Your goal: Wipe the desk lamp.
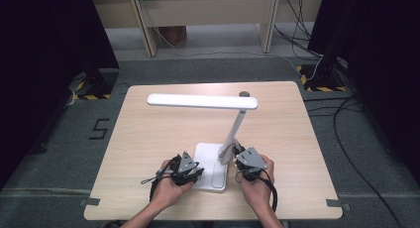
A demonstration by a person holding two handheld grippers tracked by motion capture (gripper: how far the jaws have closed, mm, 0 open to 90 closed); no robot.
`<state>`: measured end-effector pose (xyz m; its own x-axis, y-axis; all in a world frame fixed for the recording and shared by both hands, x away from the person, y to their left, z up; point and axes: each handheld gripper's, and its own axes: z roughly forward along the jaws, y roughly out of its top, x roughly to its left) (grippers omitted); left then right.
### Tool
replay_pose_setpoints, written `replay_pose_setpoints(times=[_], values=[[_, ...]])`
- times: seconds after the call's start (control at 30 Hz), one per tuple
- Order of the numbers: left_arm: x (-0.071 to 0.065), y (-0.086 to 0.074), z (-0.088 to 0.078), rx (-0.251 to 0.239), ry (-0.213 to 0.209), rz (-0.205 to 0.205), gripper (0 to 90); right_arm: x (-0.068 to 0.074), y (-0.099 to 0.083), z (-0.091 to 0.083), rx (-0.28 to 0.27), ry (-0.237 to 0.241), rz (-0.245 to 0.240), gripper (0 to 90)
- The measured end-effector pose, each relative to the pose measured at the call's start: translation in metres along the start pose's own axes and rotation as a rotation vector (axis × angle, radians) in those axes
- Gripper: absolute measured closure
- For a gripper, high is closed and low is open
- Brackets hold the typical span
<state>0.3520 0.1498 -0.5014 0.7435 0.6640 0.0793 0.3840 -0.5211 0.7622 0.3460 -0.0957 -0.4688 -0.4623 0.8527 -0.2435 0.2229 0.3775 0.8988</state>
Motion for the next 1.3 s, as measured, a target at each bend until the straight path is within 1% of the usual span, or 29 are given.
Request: replay_pose_setpoints(times=[0.1,0.2,0.43,0.63,0.67,0.97,1.1,1.23,1.3], values=[[0.0,0.0,0.0,0.0,0.0,0.0,67.1,0.002,-0.003,0.003,0.009,0.005,-0.012,83.6],[0.0,0.0,0.0,-0.002,0.001,-0.001,67.2,0.004,-0.007,0.005,0.021,0.012,-0.006,83.6],[0.0,0.0,0.0,-0.001,0.0,0.0,67.2,0.005,-0.012,0.011,0.04,0.03,-0.015,83.6],[-0.001,0.0,0.0,-0.002,0.0,0.0,67.4,0.006,-0.016,0.015,0.058,0.043,-0.006,83.6],[0.0,0.0,0.0,-0.003,0.0,0.0,67.4,0.006,-0.016,0.016,0.059,0.044,-0.016,83.6],[0.0,0.0,0.0,-0.002,0.001,0.002,67.5,0.009,-0.022,0.023,0.092,0.056,-0.024,83.5],[-0.001,0.0,0.0,-0.003,0.003,0.002,67.5,0.01,-0.024,0.025,0.099,0.059,-0.03,83.5],[-0.001,0.0,0.0,-0.004,0.002,0.002,67.6,0.011,-0.026,0.028,0.111,0.072,-0.027,83.5],[-0.001,0.0,0.0,-0.004,0.003,0.003,67.6,0.011,-0.028,0.029,0.111,0.074,-0.034,83.5]])
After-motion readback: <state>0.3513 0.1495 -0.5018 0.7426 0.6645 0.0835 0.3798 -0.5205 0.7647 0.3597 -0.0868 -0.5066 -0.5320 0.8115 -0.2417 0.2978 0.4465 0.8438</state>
